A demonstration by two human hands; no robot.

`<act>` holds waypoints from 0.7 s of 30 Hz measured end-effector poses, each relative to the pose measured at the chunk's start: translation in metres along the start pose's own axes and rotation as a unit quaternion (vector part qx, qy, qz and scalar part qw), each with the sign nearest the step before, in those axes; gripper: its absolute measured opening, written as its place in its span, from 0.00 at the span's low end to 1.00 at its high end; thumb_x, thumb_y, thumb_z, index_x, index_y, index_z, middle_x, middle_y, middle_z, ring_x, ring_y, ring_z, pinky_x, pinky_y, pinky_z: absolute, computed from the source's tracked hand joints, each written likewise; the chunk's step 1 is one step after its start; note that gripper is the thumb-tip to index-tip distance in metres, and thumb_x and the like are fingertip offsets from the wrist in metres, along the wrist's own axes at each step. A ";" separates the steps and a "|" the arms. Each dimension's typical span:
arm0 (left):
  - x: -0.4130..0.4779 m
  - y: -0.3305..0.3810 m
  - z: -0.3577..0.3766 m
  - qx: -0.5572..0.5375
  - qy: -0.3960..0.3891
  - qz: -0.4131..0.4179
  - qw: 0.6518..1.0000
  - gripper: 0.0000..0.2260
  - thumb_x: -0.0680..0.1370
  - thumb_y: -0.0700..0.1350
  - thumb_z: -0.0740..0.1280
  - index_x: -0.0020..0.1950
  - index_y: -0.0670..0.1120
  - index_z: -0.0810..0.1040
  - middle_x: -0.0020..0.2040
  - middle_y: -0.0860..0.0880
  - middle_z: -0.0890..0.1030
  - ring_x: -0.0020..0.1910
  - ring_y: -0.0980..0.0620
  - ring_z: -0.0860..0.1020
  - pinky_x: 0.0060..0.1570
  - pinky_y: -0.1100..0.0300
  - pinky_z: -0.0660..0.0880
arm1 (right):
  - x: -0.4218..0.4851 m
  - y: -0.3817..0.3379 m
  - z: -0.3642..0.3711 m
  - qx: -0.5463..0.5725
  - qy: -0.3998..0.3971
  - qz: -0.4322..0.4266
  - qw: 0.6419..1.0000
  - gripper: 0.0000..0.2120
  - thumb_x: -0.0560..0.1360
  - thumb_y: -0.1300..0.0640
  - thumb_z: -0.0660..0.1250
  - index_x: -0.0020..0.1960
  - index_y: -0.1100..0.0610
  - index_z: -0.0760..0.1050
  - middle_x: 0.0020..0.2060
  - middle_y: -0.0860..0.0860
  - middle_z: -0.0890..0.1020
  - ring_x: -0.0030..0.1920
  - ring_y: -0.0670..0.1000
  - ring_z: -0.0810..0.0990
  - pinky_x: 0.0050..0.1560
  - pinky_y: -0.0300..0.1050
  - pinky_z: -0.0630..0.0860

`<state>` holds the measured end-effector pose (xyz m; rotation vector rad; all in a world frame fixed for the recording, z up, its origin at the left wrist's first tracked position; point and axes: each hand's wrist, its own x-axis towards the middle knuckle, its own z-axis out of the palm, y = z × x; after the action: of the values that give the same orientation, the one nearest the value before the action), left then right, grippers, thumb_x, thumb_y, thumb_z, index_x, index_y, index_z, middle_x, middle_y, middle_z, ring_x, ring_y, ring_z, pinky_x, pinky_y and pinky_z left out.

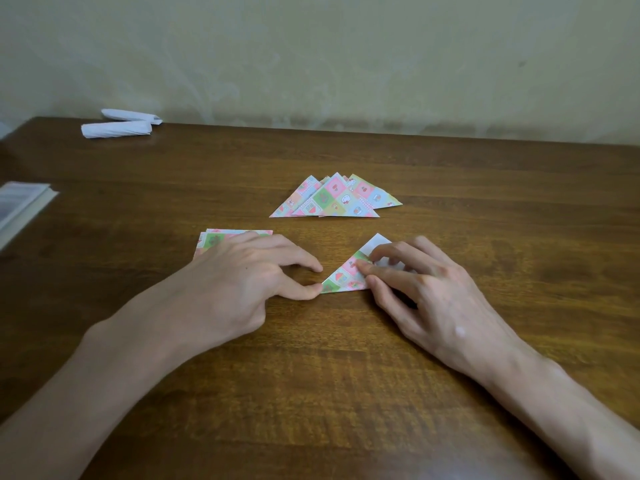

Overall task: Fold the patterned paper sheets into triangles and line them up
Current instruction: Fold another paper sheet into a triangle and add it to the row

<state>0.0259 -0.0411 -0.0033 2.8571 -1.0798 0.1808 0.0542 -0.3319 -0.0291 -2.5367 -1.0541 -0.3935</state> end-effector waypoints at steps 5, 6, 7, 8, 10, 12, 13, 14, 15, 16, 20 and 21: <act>0.016 0.021 -0.007 0.067 -0.026 0.040 0.997 0.25 0.69 0.37 0.67 0.64 0.52 0.83 0.64 0.51 0.78 0.65 0.46 0.77 0.55 0.45 0.80 | 0.001 -0.001 0.001 0.013 0.002 0.019 1.000 0.16 0.85 0.46 0.62 0.63 0.51 0.84 0.57 0.45 0.80 0.53 0.46 0.73 0.56 0.45 0.75; 0.017 0.023 -0.007 0.067 -0.038 0.041 0.996 0.24 0.70 0.38 0.66 0.65 0.52 0.83 0.65 0.51 0.77 0.65 0.46 0.77 0.56 0.44 0.79 | 0.002 -0.002 0.002 0.016 0.009 0.031 0.999 0.16 0.84 0.45 0.62 0.62 0.50 0.85 0.56 0.44 0.80 0.52 0.46 0.73 0.55 0.43 0.75; 0.018 0.023 -0.006 0.069 -0.032 0.046 0.996 0.25 0.68 0.37 0.70 0.63 0.52 0.83 0.63 0.50 0.78 0.64 0.46 0.78 0.54 0.44 0.80 | 0.003 -0.004 0.003 0.020 0.017 0.046 0.999 0.17 0.83 0.43 0.63 0.60 0.50 0.85 0.55 0.44 0.80 0.50 0.47 0.73 0.54 0.42 0.75; 0.016 0.021 -0.005 0.065 -0.025 0.049 0.996 0.27 0.63 0.35 0.77 0.61 0.51 0.85 0.60 0.50 0.79 0.60 0.45 0.80 0.51 0.45 0.82 | 0.004 -0.007 0.004 0.024 0.026 0.063 0.997 0.17 0.82 0.41 0.64 0.58 0.49 0.86 0.53 0.43 0.80 0.49 0.47 0.73 0.52 0.42 0.75; 0.011 0.016 -0.002 0.071 -0.023 0.047 0.996 0.32 0.55 0.35 0.83 0.58 0.51 0.86 0.56 0.50 0.81 0.57 0.46 0.81 0.47 0.49 0.81 | 0.008 -0.012 0.007 0.027 0.035 0.089 0.995 0.18 0.79 0.37 0.66 0.54 0.49 0.86 0.50 0.42 0.80 0.49 0.46 0.73 0.49 0.41 0.74; 0.010 0.017 -0.002 0.079 -0.017 0.048 0.996 0.32 0.54 0.35 0.83 0.57 0.52 0.87 0.56 0.52 0.81 0.58 0.48 0.81 0.47 0.51 0.81 | 0.011 -0.016 0.009 0.025 0.042 0.104 0.993 0.19 0.77 0.35 0.66 0.49 0.49 0.84 0.47 0.41 0.78 0.48 0.45 0.71 0.47 0.41 0.73; 0.010 0.018 -0.001 0.079 -0.011 0.046 0.996 0.32 0.54 0.35 0.83 0.57 0.52 0.87 0.56 0.52 0.81 0.58 0.48 0.81 0.48 0.51 0.81 | 0.013 -0.017 0.010 0.023 0.049 0.109 0.993 0.19 0.76 0.34 0.66 0.47 0.49 0.83 0.46 0.40 0.77 0.47 0.45 0.71 0.46 0.42 0.74; 0.011 0.020 -0.001 0.082 -0.005 0.048 0.995 0.31 0.55 0.35 0.83 0.57 0.51 0.87 0.56 0.52 0.82 0.58 0.48 0.81 0.48 0.50 0.81 | 0.014 -0.019 0.012 0.023 0.058 0.116 0.991 0.20 0.76 0.33 0.67 0.45 0.49 0.82 0.45 0.40 0.77 0.46 0.45 0.70 0.45 0.44 0.74; 0.012 0.021 -0.002 0.086 0.001 0.052 0.995 0.30 0.55 0.36 0.82 0.56 0.50 0.87 0.56 0.51 0.82 0.58 0.48 0.81 0.48 0.50 0.81 | 0.015 -0.020 0.013 0.024 0.067 0.123 0.990 0.21 0.75 0.32 0.67 0.44 0.49 0.81 0.44 0.40 0.76 0.46 0.46 0.70 0.44 0.46 0.75; 0.013 0.022 -0.002 0.088 0.005 0.056 0.995 0.29 0.56 0.36 0.81 0.56 0.49 0.87 0.56 0.51 0.83 0.57 0.47 0.81 0.47 0.50 0.81 | 0.016 -0.022 0.013 0.023 0.074 0.128 0.989 0.21 0.74 0.31 0.66 0.43 0.50 0.80 0.43 0.40 0.76 0.45 0.47 0.70 0.43 0.47 0.75; 0.014 0.021 -0.001 0.086 0.010 0.059 0.994 0.28 0.56 0.37 0.80 0.56 0.48 0.87 0.56 0.50 0.83 0.58 0.48 0.78 0.44 0.53 0.81 | 0.018 -0.026 0.016 0.007 0.073 0.136 0.988 0.22 0.72 0.30 0.67 0.41 0.49 0.78 0.42 0.40 0.74 0.45 0.47 0.69 0.40 0.51 0.75; 0.013 0.021 -0.001 0.082 0.007 0.054 0.995 0.29 0.55 0.36 0.81 0.56 0.48 0.87 0.57 0.51 0.83 0.59 0.48 0.78 0.45 0.53 0.81 | 0.018 -0.025 0.017 0.004 0.074 0.137 0.988 0.22 0.72 0.30 0.67 0.41 0.49 0.77 0.42 0.40 0.73 0.45 0.47 0.68 0.41 0.51 0.75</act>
<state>0.0219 -0.0654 0.0001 2.9359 -1.2741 0.3099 0.0498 -0.2969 -0.0317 -2.5533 -0.6410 -0.4890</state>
